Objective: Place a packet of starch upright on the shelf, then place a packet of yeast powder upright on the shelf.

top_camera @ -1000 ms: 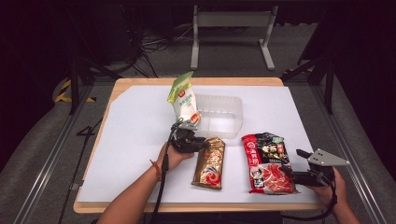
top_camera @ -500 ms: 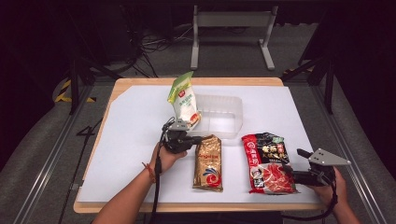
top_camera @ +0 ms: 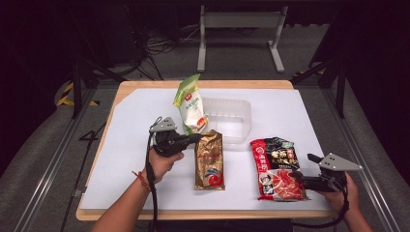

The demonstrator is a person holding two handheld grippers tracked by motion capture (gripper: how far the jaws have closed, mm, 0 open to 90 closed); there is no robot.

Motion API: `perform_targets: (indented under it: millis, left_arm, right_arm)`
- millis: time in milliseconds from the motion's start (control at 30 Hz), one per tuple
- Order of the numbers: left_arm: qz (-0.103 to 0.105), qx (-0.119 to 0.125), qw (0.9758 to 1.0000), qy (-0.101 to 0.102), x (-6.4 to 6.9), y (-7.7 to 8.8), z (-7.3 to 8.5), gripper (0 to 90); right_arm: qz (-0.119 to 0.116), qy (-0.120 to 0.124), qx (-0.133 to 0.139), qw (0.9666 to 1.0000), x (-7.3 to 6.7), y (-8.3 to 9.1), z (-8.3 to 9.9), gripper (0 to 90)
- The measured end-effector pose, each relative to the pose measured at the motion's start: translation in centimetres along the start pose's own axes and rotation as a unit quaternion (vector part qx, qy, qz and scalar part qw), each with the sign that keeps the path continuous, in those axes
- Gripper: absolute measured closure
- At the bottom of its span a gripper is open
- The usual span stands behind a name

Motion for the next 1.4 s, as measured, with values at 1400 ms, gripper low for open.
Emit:
perform_targets:
  millis: [1400]
  left_arm:
    - [-0.043, 0.133, 0.9893, -0.041, 1.1, 0.8, -9.1, 90.0]
  right_arm:
    - [-0.004, 0.003, 0.003, 1.0, 0.0, 0.2, 0.2, 17.9]
Point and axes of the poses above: each handheld gripper's, and its own axes: y roughly backward along the jaws, z roughly out of its underside, x roughly to its right, the point moved 3 cm from there along -y, roughly forward along the jaws, and after that the axes turned 14 degrees about -y, right-handed, at the moved point
